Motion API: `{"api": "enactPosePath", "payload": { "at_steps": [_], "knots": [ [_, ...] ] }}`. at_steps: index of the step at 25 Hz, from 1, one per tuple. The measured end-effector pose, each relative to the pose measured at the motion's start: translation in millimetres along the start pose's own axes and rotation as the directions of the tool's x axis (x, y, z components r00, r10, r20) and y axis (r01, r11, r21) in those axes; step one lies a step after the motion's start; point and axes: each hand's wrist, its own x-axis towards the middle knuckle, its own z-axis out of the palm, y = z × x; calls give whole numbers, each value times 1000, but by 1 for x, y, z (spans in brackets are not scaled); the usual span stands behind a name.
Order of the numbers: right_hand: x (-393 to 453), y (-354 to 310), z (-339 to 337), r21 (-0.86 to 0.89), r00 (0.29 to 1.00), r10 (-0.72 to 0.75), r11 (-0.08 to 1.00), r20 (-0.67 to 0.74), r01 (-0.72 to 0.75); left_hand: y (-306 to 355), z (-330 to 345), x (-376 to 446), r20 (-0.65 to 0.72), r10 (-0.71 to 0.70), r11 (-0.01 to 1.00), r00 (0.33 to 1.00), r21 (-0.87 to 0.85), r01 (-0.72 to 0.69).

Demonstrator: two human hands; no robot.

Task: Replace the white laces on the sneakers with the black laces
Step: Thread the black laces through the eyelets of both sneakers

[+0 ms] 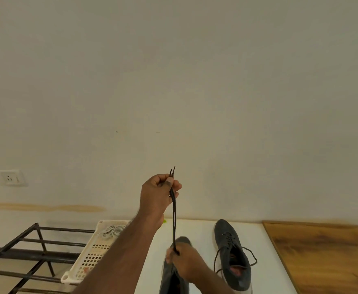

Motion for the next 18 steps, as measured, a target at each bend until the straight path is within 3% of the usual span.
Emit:
{"api": "enactPosePath", "payload": {
  "at_steps": [5,10,14,18],
  "knots": [
    [-11,30,-21,-32,994,61,997,-86,-64,-2,-9,-2,59,-42,998,997,-48,45],
    [-29,14,-19,-34,999,-38,999,3,38,-6,-7,-2,66,-65,997,996,-38,67],
    [-32,-19,-27,115,959,-194,968,-207,221,-6,-5,0,59,-40,998,997,-54,43],
    [-23,-80,-65,267,821,-303,843,-484,468,-3,-5,5,71,-10,1000,997,-3,10]
  ]
}}
